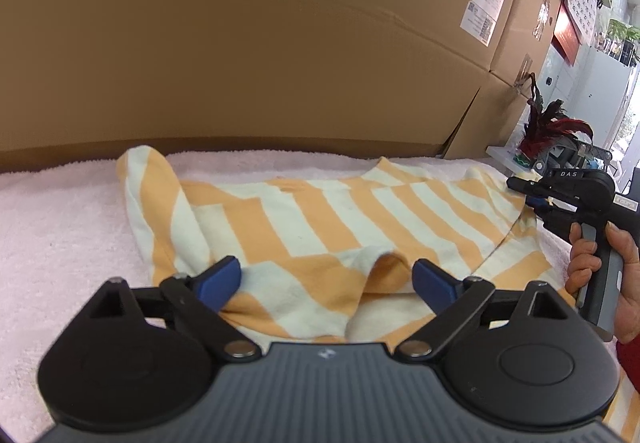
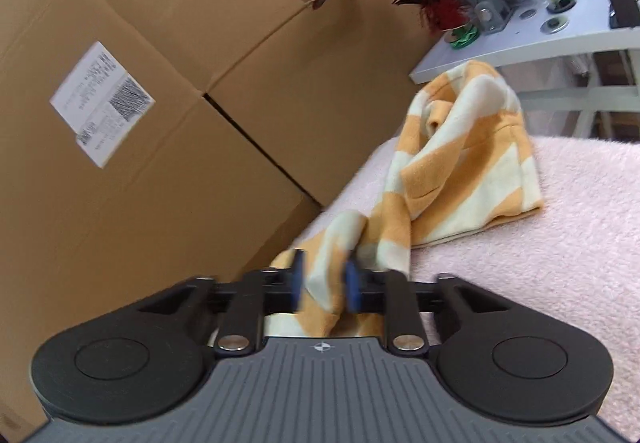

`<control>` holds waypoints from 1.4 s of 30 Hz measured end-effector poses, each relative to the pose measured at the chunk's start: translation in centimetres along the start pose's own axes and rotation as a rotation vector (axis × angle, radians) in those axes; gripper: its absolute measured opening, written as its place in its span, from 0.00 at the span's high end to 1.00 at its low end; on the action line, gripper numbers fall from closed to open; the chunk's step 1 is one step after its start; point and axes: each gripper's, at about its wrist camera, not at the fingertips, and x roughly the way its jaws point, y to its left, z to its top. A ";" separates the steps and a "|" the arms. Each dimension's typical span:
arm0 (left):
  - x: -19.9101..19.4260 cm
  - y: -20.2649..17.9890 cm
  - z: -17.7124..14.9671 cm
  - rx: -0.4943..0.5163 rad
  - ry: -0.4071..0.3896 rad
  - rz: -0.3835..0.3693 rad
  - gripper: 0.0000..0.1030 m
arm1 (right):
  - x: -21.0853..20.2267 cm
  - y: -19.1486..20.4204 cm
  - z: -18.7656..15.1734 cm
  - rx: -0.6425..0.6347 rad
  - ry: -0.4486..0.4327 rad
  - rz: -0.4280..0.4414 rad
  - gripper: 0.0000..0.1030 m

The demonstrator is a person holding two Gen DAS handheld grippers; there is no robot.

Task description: Fold clothes

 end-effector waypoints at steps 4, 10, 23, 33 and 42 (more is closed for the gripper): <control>-0.8 -1.0 -0.3 0.072 -0.040 0.016 0.16 | -0.8 0.6 0.0 -0.036 -0.048 0.060 0.93; -1.5 -3.5 -1.0 0.261 -0.063 -0.004 0.18 | -2.4 0.3 0.8 -0.024 -0.205 0.046 0.93; -0.1 -2.9 -0.7 0.198 0.053 -0.049 0.11 | -1.0 -2.2 1.2 0.127 -0.155 -0.064 0.93; -0.9 0.5 0.2 0.034 -0.002 -0.007 0.10 | -2.1 -1.9 1.1 0.098 -0.228 -0.034 0.90; -1.0 1.2 -0.2 -0.004 -0.004 -0.051 0.04 | -0.5 -1.1 0.4 0.058 -0.103 -0.020 0.55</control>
